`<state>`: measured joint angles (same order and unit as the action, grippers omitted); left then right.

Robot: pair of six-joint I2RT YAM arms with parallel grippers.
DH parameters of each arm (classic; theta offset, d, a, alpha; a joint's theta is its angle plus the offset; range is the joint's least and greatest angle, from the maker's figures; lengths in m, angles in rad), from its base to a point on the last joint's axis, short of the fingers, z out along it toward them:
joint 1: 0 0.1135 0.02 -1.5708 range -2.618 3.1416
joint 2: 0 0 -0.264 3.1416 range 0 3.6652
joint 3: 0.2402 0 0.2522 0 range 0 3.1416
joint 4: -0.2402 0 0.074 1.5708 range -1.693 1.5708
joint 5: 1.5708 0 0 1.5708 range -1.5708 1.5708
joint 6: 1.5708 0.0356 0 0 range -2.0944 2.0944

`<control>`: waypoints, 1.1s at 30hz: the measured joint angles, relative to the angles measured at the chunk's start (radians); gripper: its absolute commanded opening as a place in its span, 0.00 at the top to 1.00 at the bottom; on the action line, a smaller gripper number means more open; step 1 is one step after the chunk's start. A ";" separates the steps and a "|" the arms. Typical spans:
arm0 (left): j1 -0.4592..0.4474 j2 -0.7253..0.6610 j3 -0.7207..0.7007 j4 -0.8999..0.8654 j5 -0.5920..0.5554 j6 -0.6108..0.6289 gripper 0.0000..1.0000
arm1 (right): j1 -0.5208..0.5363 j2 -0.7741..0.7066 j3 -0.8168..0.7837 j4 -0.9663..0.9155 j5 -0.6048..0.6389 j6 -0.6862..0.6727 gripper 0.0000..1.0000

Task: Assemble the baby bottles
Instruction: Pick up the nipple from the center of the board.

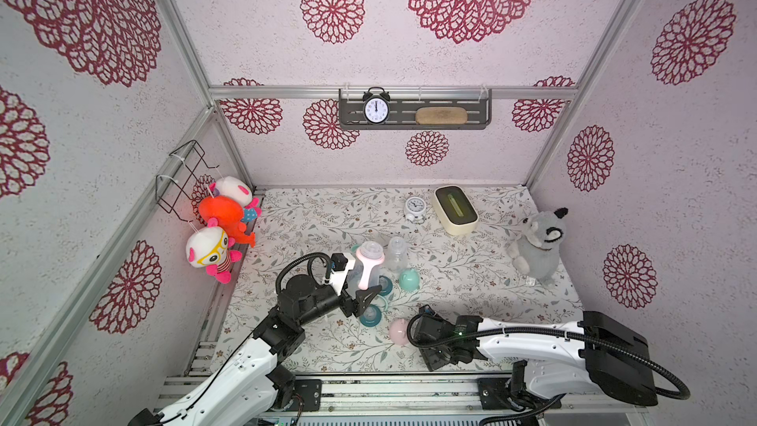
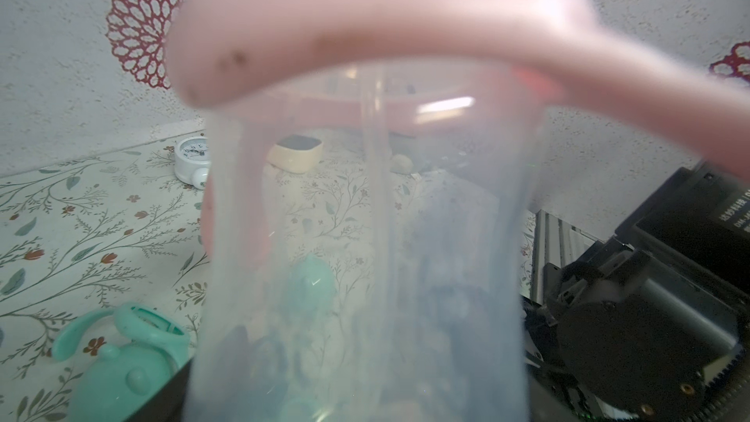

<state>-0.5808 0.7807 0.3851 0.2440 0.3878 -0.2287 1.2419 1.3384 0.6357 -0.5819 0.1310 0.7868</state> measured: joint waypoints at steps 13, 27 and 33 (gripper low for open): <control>0.000 0.001 0.000 -0.003 -0.012 0.023 1.00 | -0.287 -0.092 0.109 -0.079 0.013 -0.178 0.44; -0.007 0.085 0.001 0.010 -0.004 0.056 1.00 | -0.484 -0.099 0.416 -0.140 -0.161 -0.434 0.49; -0.041 0.166 0.017 0.013 -0.015 0.080 1.00 | -0.526 -0.099 0.553 -0.167 -0.260 -0.500 0.50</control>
<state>-0.6220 0.9463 0.4023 0.2569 0.3729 -0.1486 0.7155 1.2396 1.1885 -0.7486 -0.1287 0.2871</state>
